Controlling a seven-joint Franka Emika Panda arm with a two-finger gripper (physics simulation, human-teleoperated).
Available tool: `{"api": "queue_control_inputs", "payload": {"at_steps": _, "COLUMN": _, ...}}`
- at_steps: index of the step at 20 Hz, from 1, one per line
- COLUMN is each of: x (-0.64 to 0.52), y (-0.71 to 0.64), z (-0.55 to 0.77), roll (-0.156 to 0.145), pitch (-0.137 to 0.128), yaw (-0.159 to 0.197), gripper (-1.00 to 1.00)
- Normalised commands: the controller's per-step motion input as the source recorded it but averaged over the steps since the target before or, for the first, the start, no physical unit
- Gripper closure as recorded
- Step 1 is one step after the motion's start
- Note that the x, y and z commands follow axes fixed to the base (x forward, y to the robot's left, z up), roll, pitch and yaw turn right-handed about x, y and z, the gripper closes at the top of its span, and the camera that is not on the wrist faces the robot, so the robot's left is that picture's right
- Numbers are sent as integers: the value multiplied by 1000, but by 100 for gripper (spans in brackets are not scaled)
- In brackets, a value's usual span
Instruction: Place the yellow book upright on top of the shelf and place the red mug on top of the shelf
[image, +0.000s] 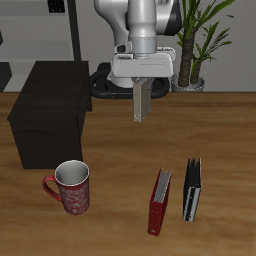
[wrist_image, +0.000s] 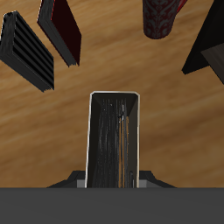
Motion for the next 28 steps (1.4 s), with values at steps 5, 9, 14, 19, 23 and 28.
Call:
{"api": "queue_control_inputs", "payload": {"at_steps": 5, "x": -111, "y": -618, "z": 561, "roll": -99, "pitch": -56, "yaw": -39, "gripper": 100}}
{"api": "queue_control_inputs", "payload": {"at_steps": 9, "x": -183, "y": -463, "z": 358, "roll": -79, "pitch": -36, "yaw": -46, "gripper": 100}}
{"api": "queue_control_inputs", "payload": {"at_steps": 14, "x": -157, "y": -388, "z": 276, "roll": -72, "pitch": 12, "yaw": -18, "gripper": 100}}
{"api": "queue_control_inputs", "payload": {"at_steps": 19, "x": -264, "y": -243, "z": 197, "roll": -27, "pitch": -14, "yaw": -16, "gripper": 100}}
{"api": "queue_control_inputs", "payload": {"at_steps": 23, "x": -286, "y": -271, "z": 100, "roll": -15, "pitch": -14, "yaw": -57, "gripper": 100}}
{"api": "queue_control_inputs", "payload": {"at_steps": 28, "x": -475, "y": -347, "z": 226, "roll": 8, "pitch": -71, "yaw": -77, "gripper": 100}}
